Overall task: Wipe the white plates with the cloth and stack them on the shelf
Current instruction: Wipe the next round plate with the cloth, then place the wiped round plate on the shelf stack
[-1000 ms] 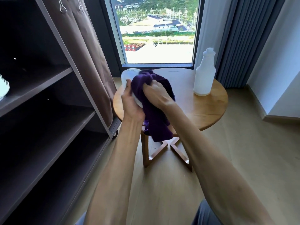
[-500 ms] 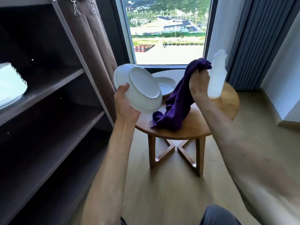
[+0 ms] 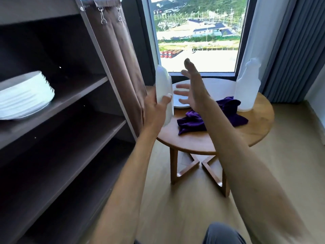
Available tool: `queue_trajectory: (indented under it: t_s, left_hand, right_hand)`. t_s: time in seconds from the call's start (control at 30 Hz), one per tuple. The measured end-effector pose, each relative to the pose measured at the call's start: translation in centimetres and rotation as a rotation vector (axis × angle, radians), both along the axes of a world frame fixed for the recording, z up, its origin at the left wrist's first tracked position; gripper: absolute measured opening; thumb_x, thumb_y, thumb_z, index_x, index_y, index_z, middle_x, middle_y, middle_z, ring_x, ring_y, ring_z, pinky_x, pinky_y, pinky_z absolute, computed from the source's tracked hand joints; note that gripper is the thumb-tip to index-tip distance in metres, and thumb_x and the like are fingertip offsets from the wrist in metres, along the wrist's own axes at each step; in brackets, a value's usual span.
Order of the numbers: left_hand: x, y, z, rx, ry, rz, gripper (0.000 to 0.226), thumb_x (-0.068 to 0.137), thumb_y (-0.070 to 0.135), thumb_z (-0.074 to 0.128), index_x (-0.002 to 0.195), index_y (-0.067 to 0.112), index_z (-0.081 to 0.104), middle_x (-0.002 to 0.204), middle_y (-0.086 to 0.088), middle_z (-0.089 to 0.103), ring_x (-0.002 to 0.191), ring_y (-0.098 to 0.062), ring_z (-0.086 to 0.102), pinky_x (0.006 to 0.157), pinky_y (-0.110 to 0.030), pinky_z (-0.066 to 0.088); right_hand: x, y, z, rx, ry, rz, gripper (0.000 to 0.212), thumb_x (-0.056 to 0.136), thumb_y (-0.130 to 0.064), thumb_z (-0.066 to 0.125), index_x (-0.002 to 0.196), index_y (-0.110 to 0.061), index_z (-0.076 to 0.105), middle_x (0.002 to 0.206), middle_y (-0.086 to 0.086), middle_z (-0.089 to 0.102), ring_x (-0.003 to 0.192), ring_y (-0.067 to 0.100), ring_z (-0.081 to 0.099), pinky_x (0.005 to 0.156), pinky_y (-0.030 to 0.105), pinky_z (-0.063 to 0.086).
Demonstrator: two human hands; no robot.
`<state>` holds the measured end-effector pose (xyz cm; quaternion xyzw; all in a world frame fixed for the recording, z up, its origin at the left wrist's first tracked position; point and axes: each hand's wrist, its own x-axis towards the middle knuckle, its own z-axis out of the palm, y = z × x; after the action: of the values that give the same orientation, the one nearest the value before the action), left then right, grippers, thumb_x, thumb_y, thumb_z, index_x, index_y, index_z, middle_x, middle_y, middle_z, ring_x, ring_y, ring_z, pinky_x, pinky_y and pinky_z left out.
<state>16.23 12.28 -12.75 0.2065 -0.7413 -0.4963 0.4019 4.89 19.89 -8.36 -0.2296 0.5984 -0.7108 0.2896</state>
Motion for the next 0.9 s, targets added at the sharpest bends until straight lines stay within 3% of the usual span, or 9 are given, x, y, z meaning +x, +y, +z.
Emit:
queue_trajectory:
  t_s: [0.13,0.2,0.27,0.37,0.47,0.53,0.7,0.83,0.9]
  left_hand:
    - [0.2,0.5,-0.9,-0.285,-0.136,-0.072,0.038,0.102,0.022,0.060,0.139,0.013,0.058,0.121,-0.003,0.069,0.109,-0.015,0.068,0.093,-0.041,0.061]
    - [0.9,0.3,-0.5,-0.453,-0.192,-0.066,0.031,0.102,0.016,0.060,0.133,0.011,0.061,0.116,-0.005,0.070,0.102,-0.017,0.070,0.089,-0.043,0.061]
    - [2.3,-0.5,0.3,-0.668,-0.259,-0.002,0.028,0.100,0.018,0.062,0.127,0.012,0.068,0.112,-0.008,0.074,0.100,-0.025,0.071,0.089,-0.049,0.059]
    - [5.0,-2.9,0.9,-0.847,-0.296,0.266,0.045,0.086,0.044,0.073,0.123,0.017,0.074,0.139,-0.016,0.063,0.137,-0.038,0.051,0.113,-0.062,0.038]
    - [9.6,-5.0,1.3,-0.641,-0.331,0.472,0.098,0.068,0.071,0.079,0.149,0.023,0.051,0.168,-0.019,0.018,0.156,-0.036,0.013,0.125,-0.052,0.020]
    - [12.0,-5.7,1.5,-0.406,-0.246,0.421,0.120,0.063,0.065,0.087,0.160,0.024,0.030,0.170,-0.010,0.006,0.156,-0.022,0.014,0.126,-0.042,0.024]
    - [17.5,-8.0,3.0,-0.259,-0.035,0.387,0.135,0.062,0.053,0.094,0.164,0.024,0.012,0.168,0.005,0.021,0.154,-0.008,0.020,0.125,-0.048,0.027]
    - [20.7,-10.0,4.8,-0.273,0.070,0.451,0.115,0.064,0.037,0.096,0.157,0.024,0.030,0.156,0.009,0.041,0.146,-0.008,0.036,0.121,-0.043,0.037]
    - [21.7,-11.6,5.7,-0.278,0.100,0.488,0.109,0.067,0.031,0.096,0.155,0.020,0.032,0.153,0.005,0.043,0.144,-0.011,0.040,0.117,-0.036,0.041]
  right_hand:
    - [2.1,-2.0,-0.4,-0.012,0.150,0.081,0.079,0.081,-0.047,0.076,0.148,-0.036,0.036,0.136,0.002,0.051,0.119,0.023,0.057,0.097,0.042,0.054]
    - [2.5,-3.0,-1.2,-0.088,0.150,-0.018,0.080,0.071,-0.023,0.068,0.146,-0.031,0.042,0.131,0.007,0.053,0.116,0.026,0.057,0.094,0.044,0.057]
    - [3.3,-3.8,-2.1,-0.236,0.034,-0.034,0.073,0.072,-0.011,0.057,0.143,-0.024,0.046,0.124,0.011,0.056,0.112,0.029,0.058,0.089,0.045,0.059]
    - [4.6,-5.2,-2.6,-0.405,-0.287,-0.025,0.059,0.081,-0.012,0.054,0.139,-0.012,0.048,0.114,0.016,0.058,0.104,0.032,0.061,0.072,0.040,0.059]
    - [6.7,-7.6,-2.2,-0.456,-0.404,-0.008,0.070,0.076,-0.023,0.058,0.142,-0.006,0.045,0.119,0.022,0.057,0.105,0.037,0.060,0.072,0.043,0.059]
    - [8.7,-8.8,-1.3,-0.491,-0.435,0.013,0.059,0.086,-0.022,0.054,0.141,-0.003,0.048,0.116,0.021,0.060,0.101,0.036,0.062,0.069,0.041,0.059]
    - [13.1,-12.4,-0.1,-0.544,-0.423,0.056,0.065,0.080,-0.032,0.058,0.138,-0.005,0.051,0.132,0.029,0.058,0.111,0.043,0.063,0.079,0.051,0.060]
    - [16.1,-15.1,1.8,-0.470,-0.363,0.126,0.080,0.069,-0.053,0.064,0.135,-0.009,0.053,0.134,0.024,0.059,0.120,0.042,0.060,0.092,0.058,0.057]
    - [17.1,-16.8,3.1,-0.437,-0.296,0.191,0.070,0.075,-0.057,0.063,0.130,-0.015,0.058,0.131,0.017,0.062,0.120,0.037,0.061,0.094,0.057,0.057]
